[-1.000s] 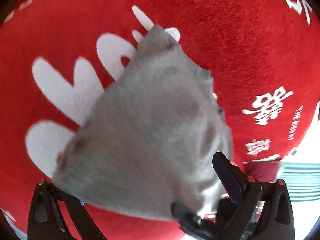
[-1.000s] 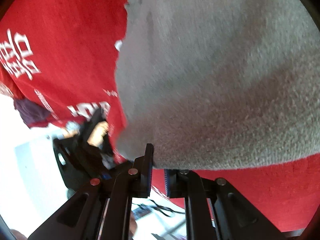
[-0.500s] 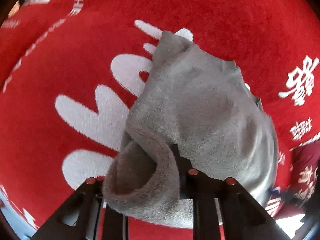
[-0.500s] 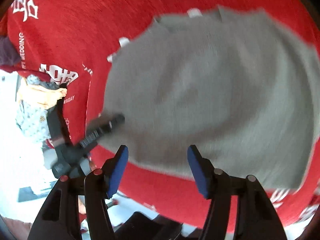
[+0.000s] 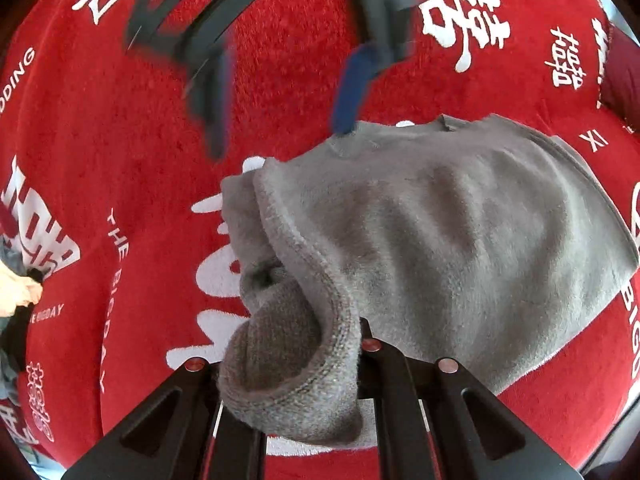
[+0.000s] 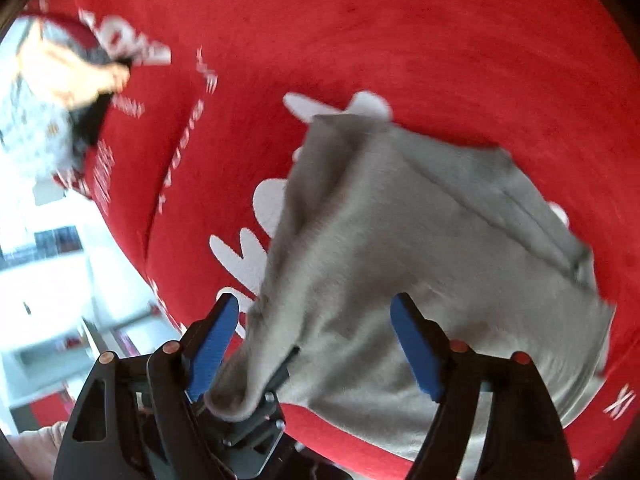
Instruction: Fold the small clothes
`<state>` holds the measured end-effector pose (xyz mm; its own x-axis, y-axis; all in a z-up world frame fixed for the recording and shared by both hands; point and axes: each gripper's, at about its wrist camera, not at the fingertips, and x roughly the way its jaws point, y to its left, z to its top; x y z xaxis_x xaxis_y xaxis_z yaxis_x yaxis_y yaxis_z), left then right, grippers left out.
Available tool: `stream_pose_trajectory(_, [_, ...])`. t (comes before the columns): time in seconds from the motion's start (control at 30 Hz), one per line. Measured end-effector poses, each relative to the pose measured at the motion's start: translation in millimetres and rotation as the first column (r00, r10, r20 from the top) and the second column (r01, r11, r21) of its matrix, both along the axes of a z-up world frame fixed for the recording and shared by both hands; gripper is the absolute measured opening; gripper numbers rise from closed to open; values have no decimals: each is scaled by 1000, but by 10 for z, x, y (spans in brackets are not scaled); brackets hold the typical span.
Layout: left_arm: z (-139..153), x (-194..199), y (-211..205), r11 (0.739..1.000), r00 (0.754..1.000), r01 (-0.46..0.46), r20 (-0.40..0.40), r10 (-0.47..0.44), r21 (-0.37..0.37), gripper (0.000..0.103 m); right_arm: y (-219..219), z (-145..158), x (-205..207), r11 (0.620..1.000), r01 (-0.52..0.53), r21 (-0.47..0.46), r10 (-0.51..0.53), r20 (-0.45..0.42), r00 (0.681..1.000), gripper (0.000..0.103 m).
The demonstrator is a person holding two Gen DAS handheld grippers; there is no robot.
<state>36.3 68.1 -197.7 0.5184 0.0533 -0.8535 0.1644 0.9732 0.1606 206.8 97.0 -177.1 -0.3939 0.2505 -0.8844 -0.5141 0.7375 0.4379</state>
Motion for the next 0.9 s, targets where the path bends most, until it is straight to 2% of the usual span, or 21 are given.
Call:
stream_pose_trajectory(0.1, [23,-56,6,1000,1000,10,5,-10,-11,10,372,-195,-56,994,-97,-57,95,-25,995,82])
stream_pose_trajectory(0.23, [40,-38,-27,1000,1000,28,14,-28,-8,10,653,-427,-169,970,-195,-144,193,-30,981,82])
stream_pose_trajectory(0.43, [65,-8,-24,999,1000,27,17,-27,-31,10,915,-676,-221,934,-244,-261,255,9,967,82])
stream_pose_trajectory(0.5, [64,-3,-23,999,1000,28,14,-27,-34,10,944,-781,-233,912,-256,-320,287,52,956,82])
stream_pose_trajectory(0.53, [69,-4,-29,999,999,30,13,-30,-33,10,931,-805,-240,906,-255,-338,295,73,953,78])
stream_pose_trajectory(0.57, [80,-1,-38,999,999,34,10,-33,-31,10,879,-806,-238,905,-245,-347,295,97,951,49])
stream_pose_trajectory(0.6, [76,9,-28,999,999,34,8,-34,-34,10,816,-794,-232,910,-233,-342,285,110,952,31])
stream_pose_trajectory(0.67, [126,18,-46,998,999,42,10,-42,-42,10,611,-691,-168,950,-163,-266,200,118,973,23])
stream_pose_trajectory(0.77, [286,23,-154,996,996,78,39,-76,-47,10,286,-441,-73,991,-64,-122,80,131,988,21])
stream_pose_trajectory(0.9, [585,22,-420,988,987,141,82,-135,-66,10,-272,-54,-6,996,50,80,-61,147,987,20])
